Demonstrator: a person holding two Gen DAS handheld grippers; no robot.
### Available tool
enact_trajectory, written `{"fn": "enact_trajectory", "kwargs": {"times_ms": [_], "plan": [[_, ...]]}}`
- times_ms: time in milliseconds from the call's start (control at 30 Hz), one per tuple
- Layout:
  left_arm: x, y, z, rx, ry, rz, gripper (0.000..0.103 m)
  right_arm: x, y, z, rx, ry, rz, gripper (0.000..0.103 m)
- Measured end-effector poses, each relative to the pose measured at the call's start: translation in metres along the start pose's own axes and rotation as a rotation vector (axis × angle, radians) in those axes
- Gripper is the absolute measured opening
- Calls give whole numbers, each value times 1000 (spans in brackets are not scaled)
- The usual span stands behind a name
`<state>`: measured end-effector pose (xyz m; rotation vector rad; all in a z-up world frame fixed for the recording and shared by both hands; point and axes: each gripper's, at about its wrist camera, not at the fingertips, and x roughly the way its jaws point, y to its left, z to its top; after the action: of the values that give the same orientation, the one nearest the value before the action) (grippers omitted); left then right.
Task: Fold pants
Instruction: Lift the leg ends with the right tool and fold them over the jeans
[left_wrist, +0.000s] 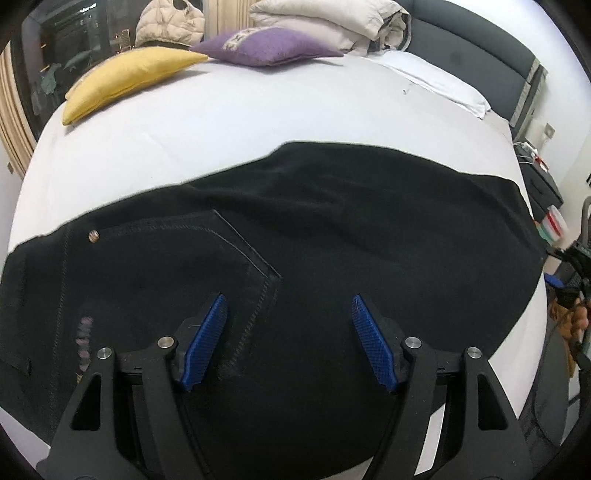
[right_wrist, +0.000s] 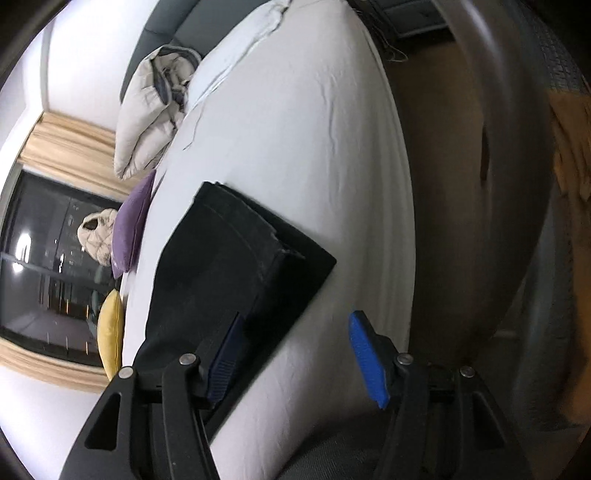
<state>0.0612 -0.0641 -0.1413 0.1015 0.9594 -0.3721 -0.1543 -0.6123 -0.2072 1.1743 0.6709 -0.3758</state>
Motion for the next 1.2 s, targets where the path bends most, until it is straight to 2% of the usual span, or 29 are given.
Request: {"fn": "enact_trajectory", "kwargs": {"times_ms": [100,500,600,667,933,1033,1200], "plan": [[1,-6,-3,-3,2,-3,69,12,2,16,64,-15,68,62],[7,-1,-5,-28,6,-24,69,21,8,27,135,-41,123,64],[3,0,-7,-30,3,-29,69,19,10,29,130,-54,138,52],[4,0,-7,-32,3,-31,69,20,10,29,136,-57,154,49],[6,1,-8,-33,4,-32,69,26,6,33,161,-77,118,50],[6,0,-8,-32,4,-29,69,24,-5,35,207,-93,132,50],[7,3,-10,-25,6,-21,69,24,-5,33,170,-99,148,50]]}}
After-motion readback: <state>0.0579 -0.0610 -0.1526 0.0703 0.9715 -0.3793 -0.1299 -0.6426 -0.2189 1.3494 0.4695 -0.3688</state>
